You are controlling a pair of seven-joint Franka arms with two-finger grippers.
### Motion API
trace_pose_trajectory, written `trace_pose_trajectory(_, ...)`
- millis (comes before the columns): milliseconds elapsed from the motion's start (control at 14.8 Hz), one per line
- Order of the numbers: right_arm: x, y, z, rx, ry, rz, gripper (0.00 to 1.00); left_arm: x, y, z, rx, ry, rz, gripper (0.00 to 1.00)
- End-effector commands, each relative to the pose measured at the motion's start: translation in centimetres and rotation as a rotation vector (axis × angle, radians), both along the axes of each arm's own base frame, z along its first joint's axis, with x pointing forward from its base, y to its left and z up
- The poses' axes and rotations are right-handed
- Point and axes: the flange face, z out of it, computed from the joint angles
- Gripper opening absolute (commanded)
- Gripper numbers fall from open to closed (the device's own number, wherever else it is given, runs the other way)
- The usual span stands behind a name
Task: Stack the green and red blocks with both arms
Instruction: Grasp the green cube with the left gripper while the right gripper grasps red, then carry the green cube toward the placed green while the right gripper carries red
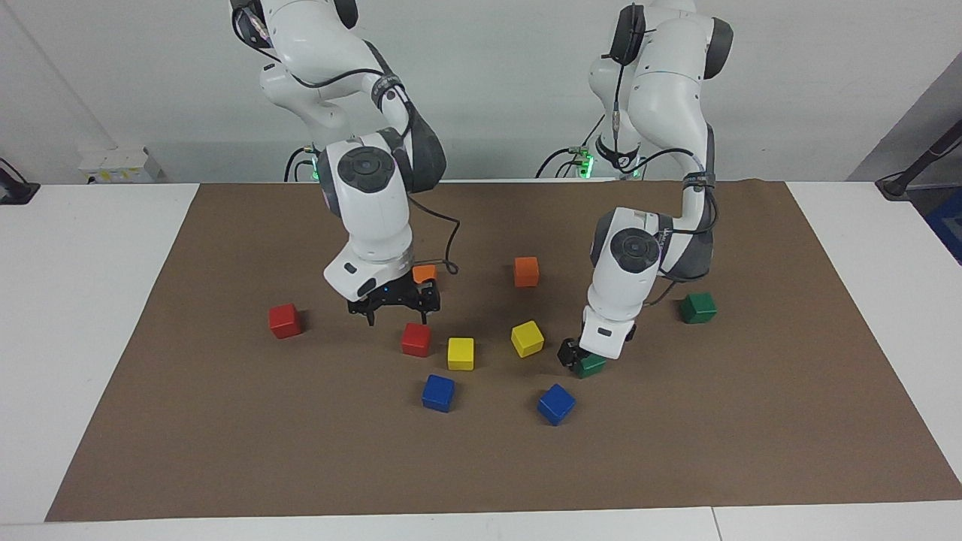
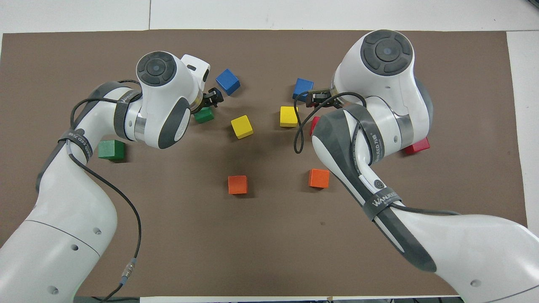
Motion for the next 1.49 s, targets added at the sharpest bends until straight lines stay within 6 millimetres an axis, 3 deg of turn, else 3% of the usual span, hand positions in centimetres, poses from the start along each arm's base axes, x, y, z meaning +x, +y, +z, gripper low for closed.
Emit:
trace_pose_trajectory(0, 1.9, 0.4, -1.2, 0.048, 0.013, -0.073, 0.98, -0.7, 0.2, 0.3, 0.012, -0.021, 0.011, 1.0)
trace_pose_trajectory(339, 2.7, -0.4, -3.2, 0.037, 0.072, -0.179, 0.96, -1.2, -0.7, -0.3, 0.004, -0.025, 0.046, 0.98)
trace_pose_trajectory(407, 2.7, -0.8, -3.5, 0.034, 0.076, -0.215, 0.96, -1.3, -0.8, -0.2, 0.006, -0.021, 0.046, 0.87)
trace_pose_trajectory(542, 2.7, -2.2, -4.5, 0.029, 0.097, -0.247, 0.96, -1.3, -0.2, 0.3, 0.034, 0.028, 0.051, 0.0)
trace_pose_trajectory(814, 2.1, -1.8, -5.5, 0.026, 0.117, -0.302, 0.96, -0.8, 1.1, 3.1, 0.08, 0.095, 0.042, 0.0)
trace_pose_trajectory(949, 1.3, -1.0, -6.1, 0.021, 0.124, -0.3, 0.96, -1.0, 4.2, 6.7, 0.087, 0.124, 0.004, 0.0)
trace_pose_trajectory(1153, 0.4, 0.6, -6.6, 0.024, 0.115, -0.303, 0.96, -1.9, 11.9, 12.2, 0.071, 0.181, -0.115, 0.0)
trace_pose_trajectory(1288, 0.3, 0.6, -6.8, 0.026, 0.109, -0.299, 0.96, -2.8, 17.1, 13.2, 0.063, 0.23, -0.251, 0.0)
trace_pose_trajectory(1424, -0.6, 0.3, -8.0, 0.034, 0.093, -0.289, 0.96, -3.5, 21.0, 12.5, 0.045, 0.258, -0.369, 0.0)
